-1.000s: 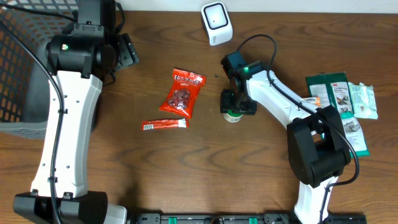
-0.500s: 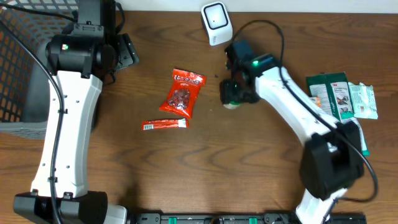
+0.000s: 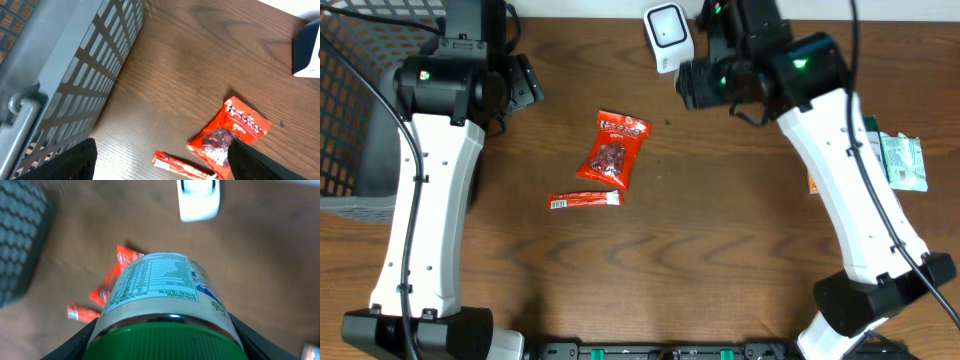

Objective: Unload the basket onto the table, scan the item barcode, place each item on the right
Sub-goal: 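Carry the jar up to the white scanner with the right gripper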

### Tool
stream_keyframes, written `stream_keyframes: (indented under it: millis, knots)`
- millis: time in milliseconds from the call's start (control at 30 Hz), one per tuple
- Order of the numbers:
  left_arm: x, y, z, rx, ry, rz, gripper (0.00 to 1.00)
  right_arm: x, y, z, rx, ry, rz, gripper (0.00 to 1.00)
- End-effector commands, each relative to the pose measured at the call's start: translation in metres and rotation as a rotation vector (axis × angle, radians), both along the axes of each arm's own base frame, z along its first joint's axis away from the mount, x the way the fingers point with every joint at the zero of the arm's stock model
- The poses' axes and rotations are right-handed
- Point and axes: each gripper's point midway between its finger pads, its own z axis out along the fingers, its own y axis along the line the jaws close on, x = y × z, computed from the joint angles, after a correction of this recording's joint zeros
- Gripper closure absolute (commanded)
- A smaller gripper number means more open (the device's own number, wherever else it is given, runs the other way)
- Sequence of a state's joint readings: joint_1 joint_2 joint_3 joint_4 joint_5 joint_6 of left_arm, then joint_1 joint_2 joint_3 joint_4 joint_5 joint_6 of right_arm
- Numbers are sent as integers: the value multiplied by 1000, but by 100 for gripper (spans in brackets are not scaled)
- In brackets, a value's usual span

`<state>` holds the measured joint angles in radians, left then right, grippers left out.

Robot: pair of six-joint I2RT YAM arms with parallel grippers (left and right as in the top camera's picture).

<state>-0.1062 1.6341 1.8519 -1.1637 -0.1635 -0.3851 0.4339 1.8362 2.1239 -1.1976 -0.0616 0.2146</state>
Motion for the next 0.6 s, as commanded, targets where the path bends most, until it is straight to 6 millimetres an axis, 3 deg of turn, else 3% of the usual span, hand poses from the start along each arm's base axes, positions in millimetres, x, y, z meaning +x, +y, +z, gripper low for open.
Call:
stream_keyframes:
  millis: [0, 200, 367, 567]
  knots:
    - [-3, 3, 9, 9, -22, 2, 16, 16, -6, 20, -22, -113, -3, 67]
    - [-4, 3, 9, 9, -22, 2, 16, 62, 2, 6, -41, -200, -39, 75]
    - [-3, 3, 9, 9, -22, 2, 16, 109, 19, -14, -35, -288, -45, 75]
    - [-4, 3, 9, 9, -22, 2, 16, 171, 21, -40, -67, -436, -161, 81]
